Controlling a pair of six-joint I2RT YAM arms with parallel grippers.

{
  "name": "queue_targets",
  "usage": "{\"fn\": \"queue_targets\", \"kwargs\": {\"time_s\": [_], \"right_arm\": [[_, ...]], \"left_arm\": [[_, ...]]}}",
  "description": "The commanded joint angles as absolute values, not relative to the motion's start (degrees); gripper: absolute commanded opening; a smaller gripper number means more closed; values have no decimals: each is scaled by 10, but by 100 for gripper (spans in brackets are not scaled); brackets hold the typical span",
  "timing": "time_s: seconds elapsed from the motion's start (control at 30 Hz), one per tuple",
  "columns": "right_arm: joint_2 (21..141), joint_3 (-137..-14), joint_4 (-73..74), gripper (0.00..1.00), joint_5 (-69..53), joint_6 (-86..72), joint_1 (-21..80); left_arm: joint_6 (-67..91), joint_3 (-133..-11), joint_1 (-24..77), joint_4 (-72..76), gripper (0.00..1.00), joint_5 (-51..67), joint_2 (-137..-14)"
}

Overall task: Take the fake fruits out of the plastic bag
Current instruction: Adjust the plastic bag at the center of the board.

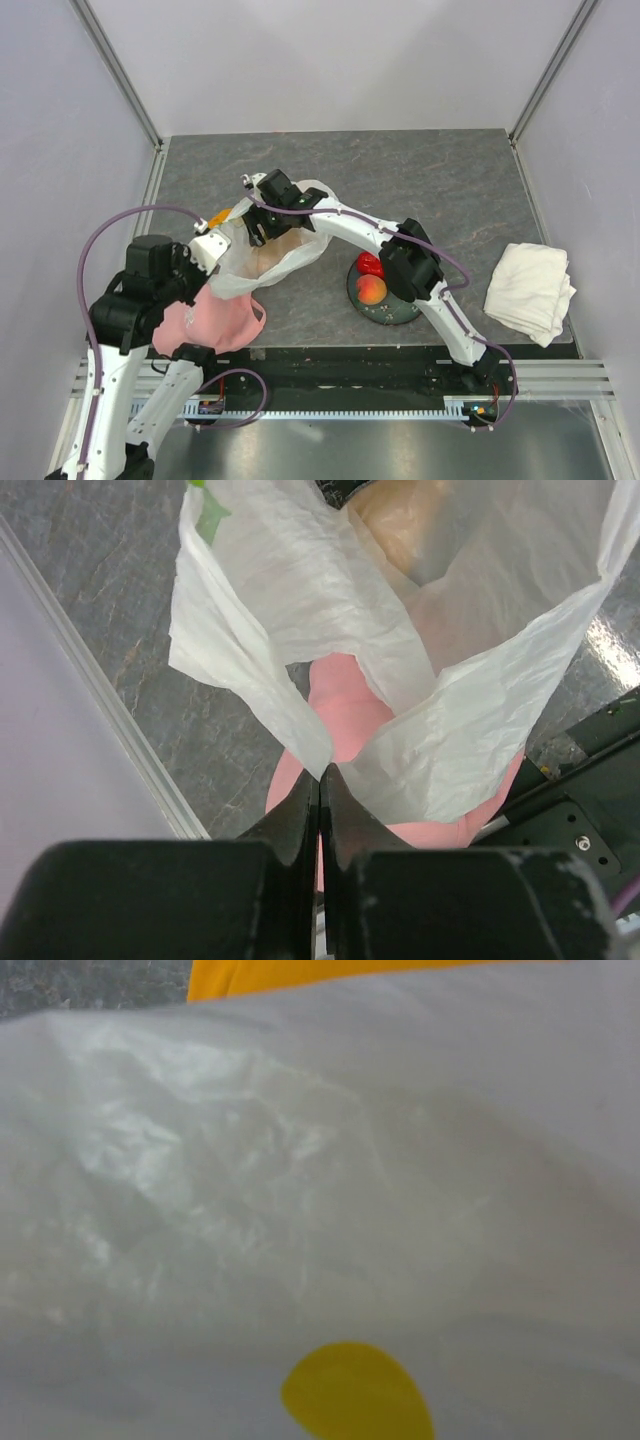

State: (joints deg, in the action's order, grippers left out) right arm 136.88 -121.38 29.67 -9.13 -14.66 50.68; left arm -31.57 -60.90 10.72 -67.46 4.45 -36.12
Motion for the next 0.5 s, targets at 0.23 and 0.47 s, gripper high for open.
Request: {"fn": "queue_targets", "kwargs": {"time_s": [0.23, 0.47], "right_arm": [[1388, -1255, 279, 84, -55, -170, 510], [1402, -1262, 285, 81, -36, -186, 519]], "left_arm": [[-300, -623, 105, -599, 4, 107, -402], [-273, -666, 105, -596, 2, 129, -402]]}}
